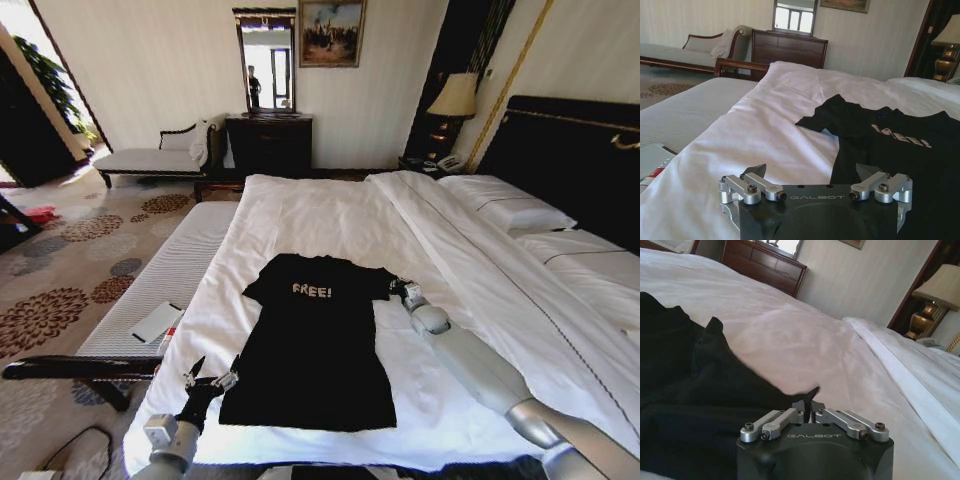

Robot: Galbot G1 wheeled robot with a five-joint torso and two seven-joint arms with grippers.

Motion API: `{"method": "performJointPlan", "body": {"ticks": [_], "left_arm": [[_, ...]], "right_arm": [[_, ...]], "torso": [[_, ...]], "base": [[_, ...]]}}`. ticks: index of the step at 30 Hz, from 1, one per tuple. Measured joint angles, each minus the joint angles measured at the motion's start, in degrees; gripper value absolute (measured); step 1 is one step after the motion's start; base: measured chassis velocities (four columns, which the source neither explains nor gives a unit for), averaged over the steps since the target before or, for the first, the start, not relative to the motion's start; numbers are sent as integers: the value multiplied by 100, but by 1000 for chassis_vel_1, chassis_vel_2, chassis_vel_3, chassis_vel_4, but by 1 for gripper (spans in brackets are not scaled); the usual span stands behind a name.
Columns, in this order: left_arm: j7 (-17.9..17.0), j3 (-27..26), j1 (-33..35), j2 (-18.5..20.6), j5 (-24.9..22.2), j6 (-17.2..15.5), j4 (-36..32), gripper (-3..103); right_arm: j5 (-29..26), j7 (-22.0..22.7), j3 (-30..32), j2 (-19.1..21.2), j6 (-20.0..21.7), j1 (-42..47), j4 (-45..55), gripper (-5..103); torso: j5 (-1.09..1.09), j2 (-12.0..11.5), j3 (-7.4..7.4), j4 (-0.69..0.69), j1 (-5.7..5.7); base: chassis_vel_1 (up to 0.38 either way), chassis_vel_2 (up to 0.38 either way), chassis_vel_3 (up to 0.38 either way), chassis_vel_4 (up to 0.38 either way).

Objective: Fold the clothes on the bed.

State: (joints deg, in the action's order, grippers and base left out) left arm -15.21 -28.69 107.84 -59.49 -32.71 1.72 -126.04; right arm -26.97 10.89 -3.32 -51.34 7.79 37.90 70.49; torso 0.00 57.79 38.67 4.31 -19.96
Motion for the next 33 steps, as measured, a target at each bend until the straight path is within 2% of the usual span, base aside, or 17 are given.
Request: {"method": "performJointPlan", "body": {"ticks": [2,5,6,9,10,11,12,13,14,16,17,18,21,23,26,33], "left_arm": [[-16,5,-49,17,-45,-34,9,100],[-87,9,-293,100,-296,-201,49,100],[-87,9,-293,100,-296,-201,49,100],[-189,41,-1123,373,-985,-508,303,100],[-212,52,-1307,432,-1138,-561,376,100],[-239,108,-1648,546,-1434,-653,547,100],[-239,108,-1648,546,-1434,-653,547,100],[-272,156,-1838,604,-1572,-696,652,100],[-282,240,-2077,667,-1715,-727,803,100],[-301,487,-2673,758,-1959,-786,1210,100],[-295,609,-2949,764,-2059,-819,1409,100],[-295,609,-2949,764,-2059,-819,1409,100],[-173,918,-3731,681,-2197,-844,2078,100],[-130,976,-3889,646,-2224,-844,2232,100],[-14,1316,-4573,495,-2387,-884,2878,100],[43,2028,-5470,214,-2542,-943,3763,100]], "right_arm": [[-17,8,13,-5,3,12,1,7],[-28,31,85,-5,3,79,61,24],[-28,31,85,-5,3,79,61,24],[-48,119,333,79,3,325,318,39],[-50,133,391,101,2,391,375,39],[-53,153,491,135,-1,506,461,45],[-53,153,491,135,-1,506,461,45],[-56,166,556,157,-3,581,511,50],[-59,185,615,177,-5,658,563,50],[-71,262,760,244,-3,872,702,61],[-72,287,806,269,-2,947,750,67],[-72,287,806,269,-2,947,750,67],[-68,373,932,341,4,1138,876,83],[-69,390,961,358,6,1178,899,83],[-71,439,1023,404,9,1270,940,97],[-91,547,1014,411,38,1287,965,100]], "torso": [[0,0,0,0,0],[0,0,0,-1,0],[0,0,0,-1,0],[-1,0,0,-1,0],[-2,0,0,1,0],[-1,0,1,2,0],[-1,0,1,2,0],[0,0,1,2,0],[0,0,1,2,0],[0,0,1,2,0],[0,0,1,2,0],[0,0,1,2,0],[0,0,1,1,0],[-1,0,1,0,0],[1,0,1,0,0],[0,0,1,0,-1]], "base": [[0,0,0,0],[0,0,0,0],[0,0,0,0],[0,0,0,0],[0,0,0,0],[0,0,0,0],[0,0,0,0],[0,0,0,0],[0,0,0,0],[0,0,0,0],[0,0,0,0],[0,0,0,0],[0,0,0,0],[0,0,0,0],[0,0,0,0],[0,0,0,0]]}}
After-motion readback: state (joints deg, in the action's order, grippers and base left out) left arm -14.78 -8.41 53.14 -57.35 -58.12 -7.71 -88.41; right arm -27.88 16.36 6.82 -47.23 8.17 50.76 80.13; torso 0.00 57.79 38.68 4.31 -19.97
